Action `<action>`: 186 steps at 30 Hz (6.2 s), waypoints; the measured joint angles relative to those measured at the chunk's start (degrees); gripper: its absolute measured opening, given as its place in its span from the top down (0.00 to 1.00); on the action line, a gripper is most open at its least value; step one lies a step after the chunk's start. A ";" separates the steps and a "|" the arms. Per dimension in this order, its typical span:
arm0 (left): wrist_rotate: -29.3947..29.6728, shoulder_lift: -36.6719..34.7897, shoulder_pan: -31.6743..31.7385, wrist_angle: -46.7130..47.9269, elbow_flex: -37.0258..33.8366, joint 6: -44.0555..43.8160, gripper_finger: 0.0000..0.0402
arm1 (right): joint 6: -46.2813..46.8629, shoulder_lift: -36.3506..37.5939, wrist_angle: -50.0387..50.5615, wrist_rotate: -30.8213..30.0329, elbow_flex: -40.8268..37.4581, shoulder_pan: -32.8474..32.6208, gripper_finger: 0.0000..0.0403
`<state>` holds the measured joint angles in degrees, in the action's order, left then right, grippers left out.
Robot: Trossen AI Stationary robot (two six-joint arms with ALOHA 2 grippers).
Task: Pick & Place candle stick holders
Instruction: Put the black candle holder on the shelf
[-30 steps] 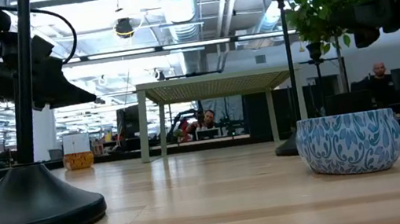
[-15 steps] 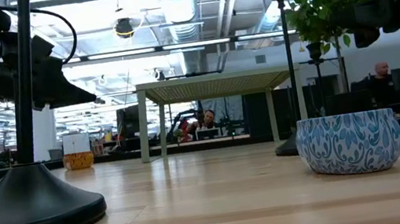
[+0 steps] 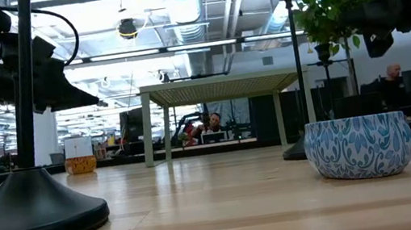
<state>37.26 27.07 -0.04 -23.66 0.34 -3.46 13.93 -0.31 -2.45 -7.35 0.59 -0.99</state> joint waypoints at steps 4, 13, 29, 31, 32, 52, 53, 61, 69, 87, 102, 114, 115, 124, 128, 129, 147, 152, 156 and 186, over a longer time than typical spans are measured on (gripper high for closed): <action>0.00 0.00 -0.01 0.00 0.01 0.00 0.94 | -4.52 0.02 -0.37 -0.03 2.90 -0.85 1.00; 0.00 0.00 -0.01 0.00 0.02 0.00 0.94 | -12.36 -0.11 7.34 -7.39 10.17 -0.01 0.84; 0.00 -0.02 -0.01 0.00 0.02 0.00 0.94 | -15.89 -10.04 9.50 -5.88 13.61 -4.88 0.48; 0.00 0.00 -0.01 0.00 0.01 0.00 0.94 | -15.93 -13.47 9.46 -5.18 14.73 -6.02 0.46; 0.00 0.00 0.01 0.00 0.00 0.00 0.94 | -16.00 -15.05 9.42 -4.74 15.39 -6.62 0.45; 0.00 0.00 -0.01 0.00 0.02 0.00 0.94 | -14.03 -30.70 15.24 -4.53 22.65 -13.32 0.44; 0.00 -0.02 -0.01 -0.02 0.00 0.00 0.94 | -13.99 -32.34 14.44 -4.52 22.63 -13.77 0.43; 0.00 -0.01 0.00 -0.01 0.00 0.00 0.94 | -13.90 -44.52 3.99 -4.50 22.63 -15.17 0.43; 0.00 0.00 0.01 0.00 0.00 0.00 0.94 | -13.88 -54.31 -6.02 -4.63 22.63 -14.56 0.43; 0.00 0.00 -0.01 0.00 0.00 0.00 0.94 | -12.37 -64.58 -17.99 -4.52 22.63 -12.33 0.54; 0.00 0.00 -0.01 0.00 0.00 0.00 0.94 | -12.39 -64.50 -17.90 -1.70 22.83 -12.33 0.98; 0.00 -0.01 0.01 0.00 0.00 0.00 0.94 | -15.82 -64.50 -8.28 -3.02 34.19 -11.05 0.97; 0.00 0.00 0.00 0.00 0.00 0.00 0.94 | -16.34 -64.50 -6.17 -3.00 35.88 -10.61 0.97; 0.00 0.00 -0.01 0.00 0.00 0.00 0.94 | -20.86 -64.21 12.71 2.79 54.12 -4.75 0.98; 0.00 0.00 -0.01 0.00 0.00 0.00 0.94 | -22.87 -62.36 15.91 3.23 60.74 -0.68 0.98; 0.00 0.00 0.00 0.00 0.00 0.00 0.94 | -23.29 -61.71 17.08 3.26 61.93 0.65 0.99; 0.00 0.00 0.01 0.00 0.00 0.00 0.94 | -24.16 -62.68 19.15 12.60 67.81 38.73 0.98; 0.00 -0.02 0.00 0.00 0.00 0.00 0.94 | -22.85 -67.09 18.48 19.03 67.81 43.86 0.99; 0.00 -0.02 -0.01 0.00 0.00 0.00 0.94 | -22.92 -70.09 17.42 19.57 67.81 44.46 0.98; 0.00 -0.01 0.00 0.00 0.00 0.00 0.94 | -23.48 -78.81 10.49 22.30 67.81 48.45 0.98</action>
<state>37.26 27.06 -0.04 -23.66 0.34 -3.46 -9.55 -79.12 8.03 14.95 68.40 47.46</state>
